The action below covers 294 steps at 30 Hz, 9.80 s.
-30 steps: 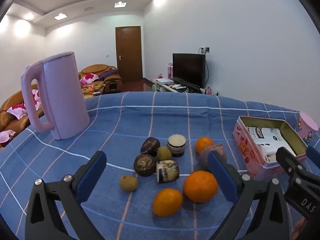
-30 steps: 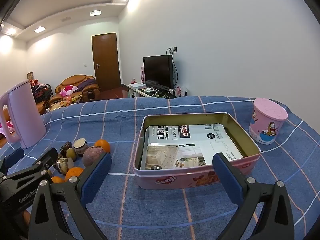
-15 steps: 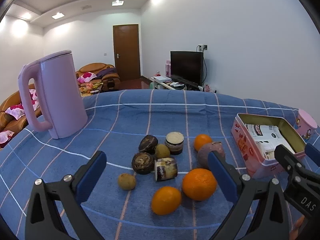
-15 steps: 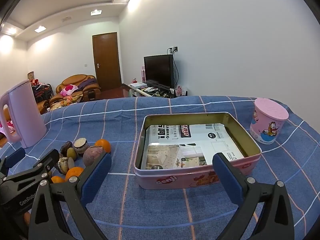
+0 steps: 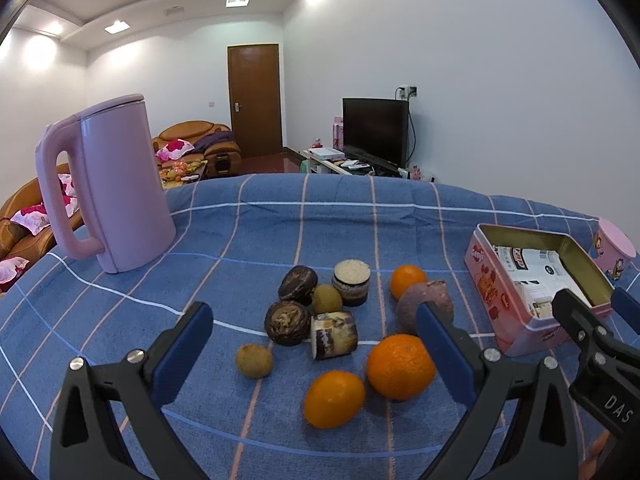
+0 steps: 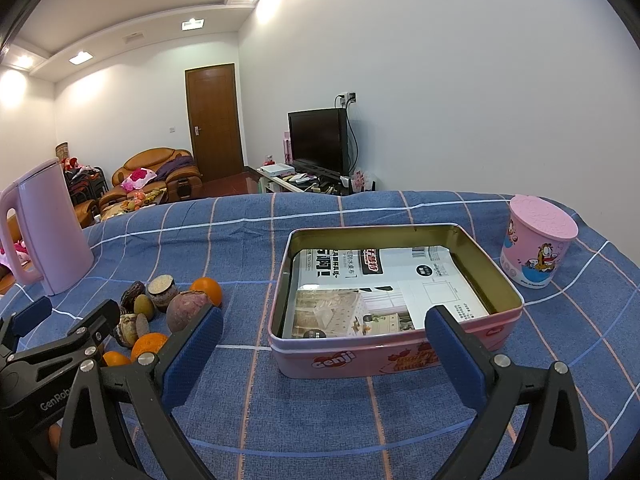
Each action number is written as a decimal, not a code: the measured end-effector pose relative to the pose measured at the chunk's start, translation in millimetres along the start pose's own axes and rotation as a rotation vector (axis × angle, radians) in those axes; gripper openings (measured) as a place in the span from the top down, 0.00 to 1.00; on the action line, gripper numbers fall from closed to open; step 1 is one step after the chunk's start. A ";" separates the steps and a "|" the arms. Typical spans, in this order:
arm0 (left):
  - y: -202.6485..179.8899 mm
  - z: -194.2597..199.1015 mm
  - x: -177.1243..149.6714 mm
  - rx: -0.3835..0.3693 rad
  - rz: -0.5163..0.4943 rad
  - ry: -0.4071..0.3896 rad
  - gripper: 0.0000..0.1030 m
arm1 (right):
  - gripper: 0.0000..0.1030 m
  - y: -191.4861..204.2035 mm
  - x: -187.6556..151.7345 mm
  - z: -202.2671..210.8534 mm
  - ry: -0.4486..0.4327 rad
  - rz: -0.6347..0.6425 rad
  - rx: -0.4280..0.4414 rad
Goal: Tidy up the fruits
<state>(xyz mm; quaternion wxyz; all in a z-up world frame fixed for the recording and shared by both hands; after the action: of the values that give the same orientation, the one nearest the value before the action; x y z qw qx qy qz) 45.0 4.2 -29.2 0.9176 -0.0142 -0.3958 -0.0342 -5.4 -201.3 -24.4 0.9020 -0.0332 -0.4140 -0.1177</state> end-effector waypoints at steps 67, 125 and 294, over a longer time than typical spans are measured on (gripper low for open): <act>90.9 -17.4 8.1 -0.048 -0.007 0.097 0.00 | 0.33 99.4 -23.0 -39.8 0.301 0.175 0.399; -1.9 -8.4 -19.0 -0.257 -0.125 0.145 0.66 | 0.53 30.6 6.2 -16.6 0.141 0.044 0.380; 64.5 -43.3 -1.8 -0.213 -0.071 0.217 0.71 | 0.51 95.6 -3.6 -22.9 0.091 0.210 0.277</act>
<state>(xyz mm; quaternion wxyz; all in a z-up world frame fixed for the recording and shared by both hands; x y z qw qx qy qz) 79.9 66.3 -60.2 0.9465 -0.0934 -0.2888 -0.1098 32.1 -111.5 -38.5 0.9231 0.0537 -0.3793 0.0337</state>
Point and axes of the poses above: each gripper's, at about its wrist camera, not at the fingertips, and z roughly against the way its jaws point, y to its left, x to its top, the point moved 5 cm from there along -z, roughly the way its jaws point, and after that the axes turned 13 degrees about y, right-handed, at the moved point
